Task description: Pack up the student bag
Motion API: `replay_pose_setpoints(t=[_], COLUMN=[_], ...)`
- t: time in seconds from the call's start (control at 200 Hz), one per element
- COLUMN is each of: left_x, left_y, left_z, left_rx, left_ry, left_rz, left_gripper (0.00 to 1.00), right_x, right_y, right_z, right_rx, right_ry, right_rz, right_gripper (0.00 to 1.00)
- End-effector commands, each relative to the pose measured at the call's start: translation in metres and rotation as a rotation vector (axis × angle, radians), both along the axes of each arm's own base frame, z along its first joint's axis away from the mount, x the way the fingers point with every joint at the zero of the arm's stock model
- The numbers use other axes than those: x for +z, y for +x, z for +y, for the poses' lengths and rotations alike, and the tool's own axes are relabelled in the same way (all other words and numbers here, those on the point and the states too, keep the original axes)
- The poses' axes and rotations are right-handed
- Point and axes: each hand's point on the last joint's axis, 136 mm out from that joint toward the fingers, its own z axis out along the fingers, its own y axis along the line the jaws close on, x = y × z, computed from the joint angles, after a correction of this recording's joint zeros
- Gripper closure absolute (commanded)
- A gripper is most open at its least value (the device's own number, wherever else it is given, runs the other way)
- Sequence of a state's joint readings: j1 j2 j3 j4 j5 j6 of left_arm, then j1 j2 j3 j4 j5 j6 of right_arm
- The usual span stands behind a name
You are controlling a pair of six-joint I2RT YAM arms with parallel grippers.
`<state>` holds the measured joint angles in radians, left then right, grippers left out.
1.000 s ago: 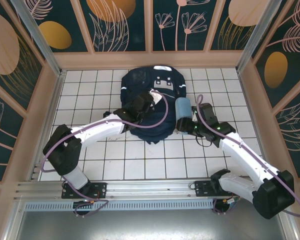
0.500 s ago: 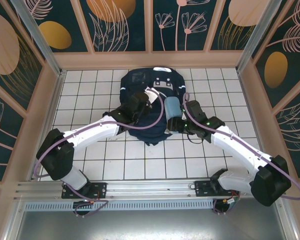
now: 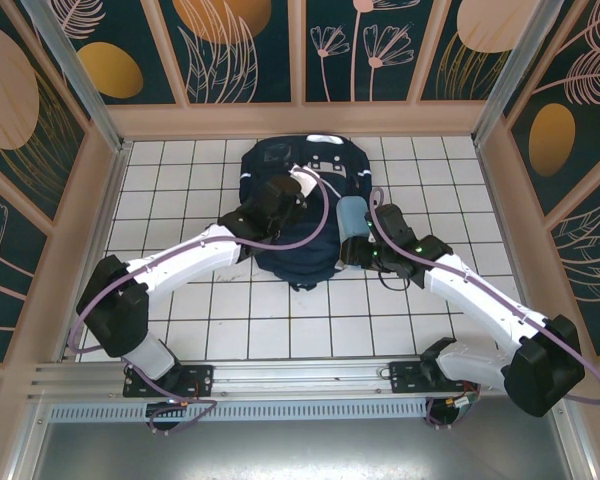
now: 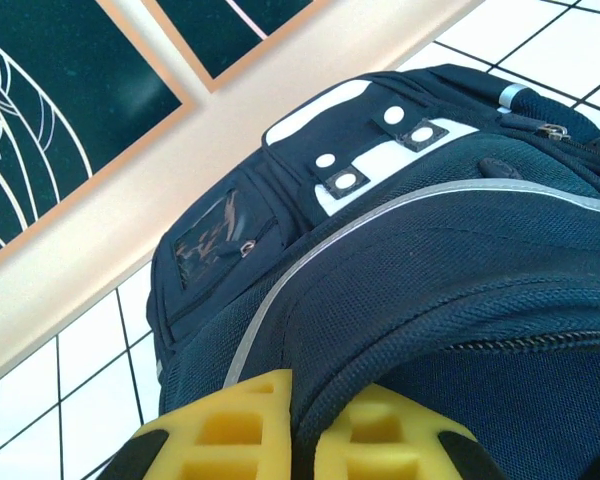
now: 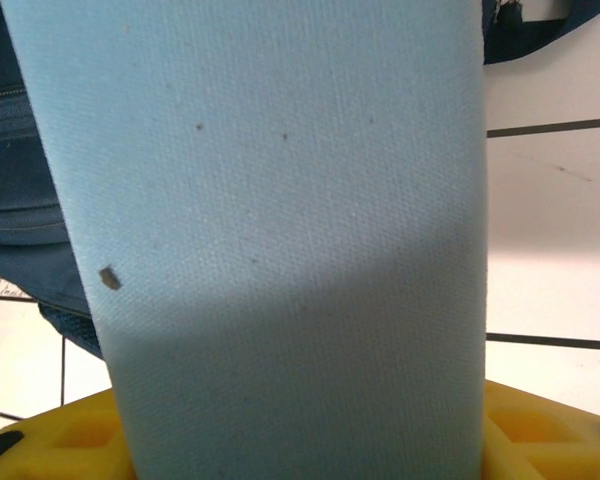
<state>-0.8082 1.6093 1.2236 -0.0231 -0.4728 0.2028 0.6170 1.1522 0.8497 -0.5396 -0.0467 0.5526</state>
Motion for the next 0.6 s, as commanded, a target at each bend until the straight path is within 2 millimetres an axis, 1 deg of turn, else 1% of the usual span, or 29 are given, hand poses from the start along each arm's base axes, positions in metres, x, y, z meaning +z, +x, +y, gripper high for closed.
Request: replay_pose_setpoints(t=[0.0, 0.065, 0.15, 0.24, 0.32, 0.385, 0.455, 0.541, 0.591], left_x=[0.091, 0.09, 0.092, 0.094, 0.093, 0.092, 0.091, 0.091, 0.089], left_y=[0.012, 0.016, 0.02, 0.023, 0.023, 0.023, 0.019, 0.013, 0.009], left_z=[-0.014, -0.012, -0.008, -0.007, -0.01, -0.012, -0.018, -0.022, -0.027], left_rx=[0.031, 0.06, 0.104, 0.131, 0.122, 0.113, 0.068, 0.024, -0.021], left_ry=[-0.241, -0.238, -0.257, -0.275, -0.286, -0.287, -0.291, -0.305, -0.295], left_rz=[-0.175, -0.173, -0.184, -0.189, -0.18, -0.172, -0.161, -0.154, -0.139], left_gripper=[1.0, 1.0, 1.0, 1.0, 1.0, 1.0, 1.0, 0.99, 0.99], right_x=[-0.014, -0.021, -0.025, -0.022, -0.018, -0.015, -0.013, -0.003, 0.005], right_y=[-0.015, -0.015, -0.016, -0.017, -0.017, -0.017, -0.017, -0.014, -0.01], right_z=[0.004, -0.003, -0.013, -0.021, -0.021, -0.015, -0.002, 0.018, 0.028], right_rx=[0.048, 0.022, -0.015, -0.048, -0.043, -0.016, 0.032, 0.094, 0.122], right_ry=[-0.008, -0.043, -0.079, -0.093, -0.075, -0.048, -0.001, 0.06, 0.095], right_rz=[0.071, 0.083, 0.088, 0.076, 0.062, 0.06, 0.064, 0.046, 0.029], right_gripper=[0.43, 0.43, 0.43, 0.43, 0.43, 0.43, 0.43, 0.43, 0.43])
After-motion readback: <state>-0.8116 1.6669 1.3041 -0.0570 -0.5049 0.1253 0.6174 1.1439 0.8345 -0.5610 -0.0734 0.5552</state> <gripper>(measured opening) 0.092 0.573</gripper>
